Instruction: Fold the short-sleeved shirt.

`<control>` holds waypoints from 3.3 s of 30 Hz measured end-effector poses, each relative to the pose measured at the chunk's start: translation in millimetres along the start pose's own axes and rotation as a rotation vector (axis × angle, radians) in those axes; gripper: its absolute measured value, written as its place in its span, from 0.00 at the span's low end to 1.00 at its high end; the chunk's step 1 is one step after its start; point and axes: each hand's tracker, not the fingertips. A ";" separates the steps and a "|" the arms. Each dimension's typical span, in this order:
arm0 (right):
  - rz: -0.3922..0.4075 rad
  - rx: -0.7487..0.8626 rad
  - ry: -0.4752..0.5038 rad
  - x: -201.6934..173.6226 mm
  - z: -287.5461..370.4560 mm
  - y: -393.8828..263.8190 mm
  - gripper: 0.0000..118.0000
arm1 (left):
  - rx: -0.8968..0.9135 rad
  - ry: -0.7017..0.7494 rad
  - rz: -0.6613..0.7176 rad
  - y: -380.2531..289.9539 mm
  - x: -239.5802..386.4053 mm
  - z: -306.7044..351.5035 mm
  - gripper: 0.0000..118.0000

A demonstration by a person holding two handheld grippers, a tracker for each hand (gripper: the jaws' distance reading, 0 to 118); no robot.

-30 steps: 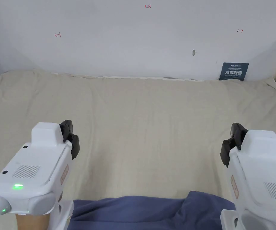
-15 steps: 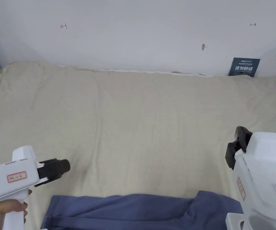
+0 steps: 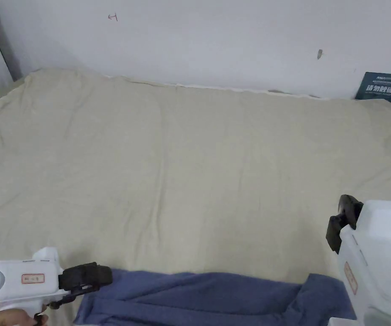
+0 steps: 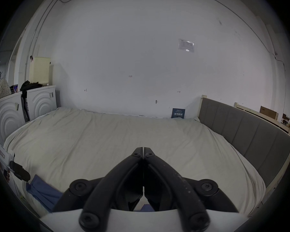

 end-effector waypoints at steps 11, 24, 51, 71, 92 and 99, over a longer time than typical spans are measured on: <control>-0.017 -0.037 -0.005 7.7 -4.7 -6.8 0.01 | -0.005 0.038 -0.033 -16.6 0.7 -18.5 0.07; -0.055 -0.001 -0.031 38.1 10.8 0.8 0.01 | 0.191 0.117 -0.094 0.9 22.2 59.0 0.03; -0.113 0.010 -0.079 88.5 43.2 -11.7 0.01 | -0.106 0.016 -0.429 -95.3 223.7 -93.6 0.03; -0.116 -0.006 -0.064 83.9 37.4 -12.6 0.01 | 0.407 0.101 -0.410 -71.9 188.0 -12.6 0.02; -0.120 -0.037 -0.093 100.8 39.5 -19.4 0.01 | 0.079 0.156 -0.650 -161.8 227.4 -131.4 0.01; -0.122 -0.042 -0.099 104.0 42.1 -21.2 0.01 | 0.068 0.157 -0.713 -178.4 224.5 -143.4 0.01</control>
